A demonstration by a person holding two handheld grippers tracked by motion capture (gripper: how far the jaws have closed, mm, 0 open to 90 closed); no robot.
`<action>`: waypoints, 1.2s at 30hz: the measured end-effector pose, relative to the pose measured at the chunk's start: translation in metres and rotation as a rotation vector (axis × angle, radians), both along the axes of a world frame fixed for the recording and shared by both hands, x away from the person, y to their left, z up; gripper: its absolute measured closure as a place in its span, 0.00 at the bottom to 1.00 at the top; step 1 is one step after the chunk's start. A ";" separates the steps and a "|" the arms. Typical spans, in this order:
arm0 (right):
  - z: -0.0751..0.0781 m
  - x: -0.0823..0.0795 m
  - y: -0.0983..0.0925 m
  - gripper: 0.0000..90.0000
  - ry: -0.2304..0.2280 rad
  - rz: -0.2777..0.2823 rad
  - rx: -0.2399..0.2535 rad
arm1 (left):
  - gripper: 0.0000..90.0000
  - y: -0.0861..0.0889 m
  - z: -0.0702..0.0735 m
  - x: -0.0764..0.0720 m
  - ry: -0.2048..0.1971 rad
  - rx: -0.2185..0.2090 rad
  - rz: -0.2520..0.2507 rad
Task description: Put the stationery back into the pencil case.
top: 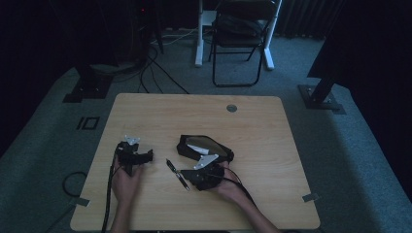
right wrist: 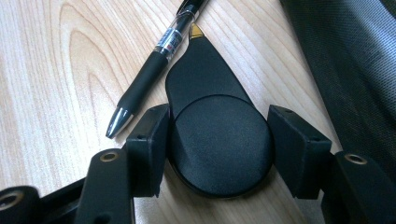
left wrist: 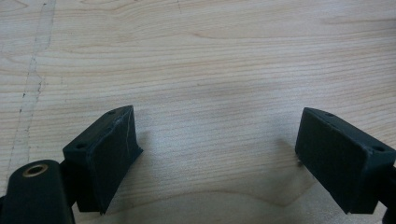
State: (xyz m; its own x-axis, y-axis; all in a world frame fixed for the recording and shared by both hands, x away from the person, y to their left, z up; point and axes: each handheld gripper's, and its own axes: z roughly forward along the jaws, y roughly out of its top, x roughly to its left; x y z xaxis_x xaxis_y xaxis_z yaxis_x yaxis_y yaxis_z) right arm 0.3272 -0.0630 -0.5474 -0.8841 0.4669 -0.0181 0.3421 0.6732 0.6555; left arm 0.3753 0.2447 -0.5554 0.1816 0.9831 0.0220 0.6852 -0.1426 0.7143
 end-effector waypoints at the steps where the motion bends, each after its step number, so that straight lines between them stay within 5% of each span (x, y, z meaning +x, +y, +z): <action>1: 0.000 -0.001 0.000 0.46 0.002 0.000 -0.002 | 0.15 0.000 0.000 0.000 0.000 0.000 0.000; 36: 0.018 -0.010 -0.004 0.46 -0.100 -0.025 0.026 | 0.15 0.000 0.000 0.000 0.000 0.000 0.000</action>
State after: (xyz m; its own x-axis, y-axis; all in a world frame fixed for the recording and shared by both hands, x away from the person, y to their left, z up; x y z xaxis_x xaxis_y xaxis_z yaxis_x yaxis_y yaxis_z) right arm 0.3174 -0.0674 -0.5290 -0.8664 0.4906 -0.0932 0.2907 0.6473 0.7046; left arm 0.3753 0.2447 -0.5554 0.1816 0.9831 0.0216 0.6851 -0.1423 0.7144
